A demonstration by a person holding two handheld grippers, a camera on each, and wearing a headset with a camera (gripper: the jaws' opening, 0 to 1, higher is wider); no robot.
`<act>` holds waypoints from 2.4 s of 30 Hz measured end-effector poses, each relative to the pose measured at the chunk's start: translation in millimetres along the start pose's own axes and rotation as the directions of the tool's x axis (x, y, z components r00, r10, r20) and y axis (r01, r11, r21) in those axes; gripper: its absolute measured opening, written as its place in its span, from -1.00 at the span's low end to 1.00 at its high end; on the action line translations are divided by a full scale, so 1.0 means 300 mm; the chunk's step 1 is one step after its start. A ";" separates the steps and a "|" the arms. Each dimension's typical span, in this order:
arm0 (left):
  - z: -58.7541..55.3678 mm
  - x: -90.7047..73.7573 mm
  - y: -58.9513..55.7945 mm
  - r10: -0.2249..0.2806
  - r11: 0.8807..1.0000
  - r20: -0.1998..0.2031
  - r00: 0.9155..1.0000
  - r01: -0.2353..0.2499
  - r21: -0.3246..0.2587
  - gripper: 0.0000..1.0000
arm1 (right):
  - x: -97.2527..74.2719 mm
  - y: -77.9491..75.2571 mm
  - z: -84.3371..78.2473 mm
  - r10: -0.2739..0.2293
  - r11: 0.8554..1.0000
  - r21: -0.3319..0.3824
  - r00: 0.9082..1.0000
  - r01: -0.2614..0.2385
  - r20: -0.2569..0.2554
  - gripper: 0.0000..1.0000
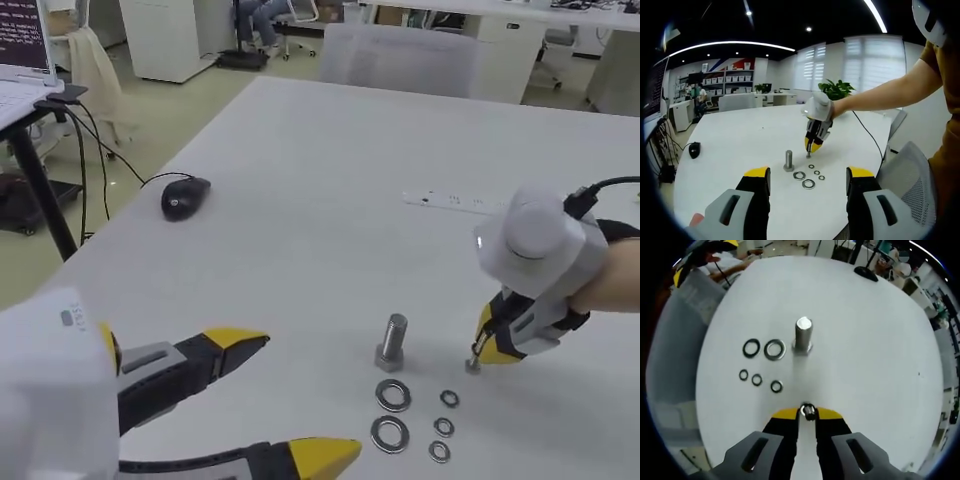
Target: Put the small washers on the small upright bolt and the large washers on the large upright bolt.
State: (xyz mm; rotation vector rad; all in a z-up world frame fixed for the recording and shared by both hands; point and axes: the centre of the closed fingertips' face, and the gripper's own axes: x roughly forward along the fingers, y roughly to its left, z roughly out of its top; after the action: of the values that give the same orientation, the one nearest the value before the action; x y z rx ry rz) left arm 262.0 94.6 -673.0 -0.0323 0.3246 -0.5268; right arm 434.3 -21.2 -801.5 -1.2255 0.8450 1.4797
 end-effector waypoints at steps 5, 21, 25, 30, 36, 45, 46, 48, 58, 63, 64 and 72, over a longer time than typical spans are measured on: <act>-0.001 -0.002 0.001 0.004 1.000 0.000 1.000 -0.004 -0.003 0.21 | 0.029 0.008 -0.015 0.012 1.000 0.006 1.000 -0.012 -0.004 -0.74; 0.003 -0.007 -0.001 0.011 1.000 -0.004 1.000 -0.011 0.004 0.21 | 0.024 0.005 -0.066 0.010 0.999 0.031 1.000 -0.009 -0.011 -0.65; 0.010 -0.007 -0.011 0.006 1.000 -0.001 1.000 -0.006 0.012 0.21 | -0.016 0.024 -0.084 -0.001 0.999 0.052 1.000 0.001 -0.007 -0.65; 0.024 -0.003 -0.026 -0.004 1.000 0.008 1.000 0.004 0.024 0.21 | -0.057 0.103 -0.064 0.011 0.998 0.065 1.000 -0.012 0.018 -0.66; 0.035 -0.007 -0.046 -0.018 0.999 0.019 1.000 0.017 0.037 0.21 | -0.055 0.206 0.011 0.041 0.998 0.046 0.997 -0.044 0.070 -0.69; 0.050 -0.025 -0.063 -0.027 0.999 0.036 0.999 0.026 0.047 0.21 | 0.013 0.327 0.094 0.090 0.996 0.017 0.992 -0.092 0.090 -0.70; 0.052 -0.028 -0.065 -0.029 0.998 0.038 0.999 0.027 0.050 0.21 | 0.018 0.333 0.099 0.094 0.995 0.020 0.991 -0.097 0.091 -0.70; 0.055 -0.032 -0.067 -0.031 0.998 0.038 0.999 0.029 0.053 0.21 | 0.033 0.348 0.107 0.111 0.993 0.034 0.990 -0.115 0.092 -0.70; 0.068 -0.047 -0.059 -0.028 0.998 0.049 0.998 0.025 0.061 0.21 | 0.075 0.350 0.101 0.092 0.994 0.047 0.994 -0.095 0.063 -0.68; 0.071 -0.045 -0.061 -0.030 0.998 0.050 0.998 0.027 0.061 0.21 | 0.080 0.343 0.113 0.084 0.996 0.031 0.995 -0.086 0.061 -0.67; 0.071 -0.044 -0.061 -0.030 0.998 0.050 0.998 0.027 0.061 0.21 | 0.081 0.342 0.117 0.083 0.996 0.029 0.994 -0.085 0.064 -0.67; 0.062 -0.046 -0.054 -0.021 0.998 0.050 0.999 0.019 0.053 0.21 | 0.089 0.347 0.146 0.091 0.996 0.013 0.993 -0.092 0.075 -0.68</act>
State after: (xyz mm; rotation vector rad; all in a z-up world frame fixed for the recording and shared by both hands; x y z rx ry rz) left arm 248.7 86.6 -649.5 0.0022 0.2614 -0.5532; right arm 322.3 -0.7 -824.7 -1.1256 0.8709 1.5790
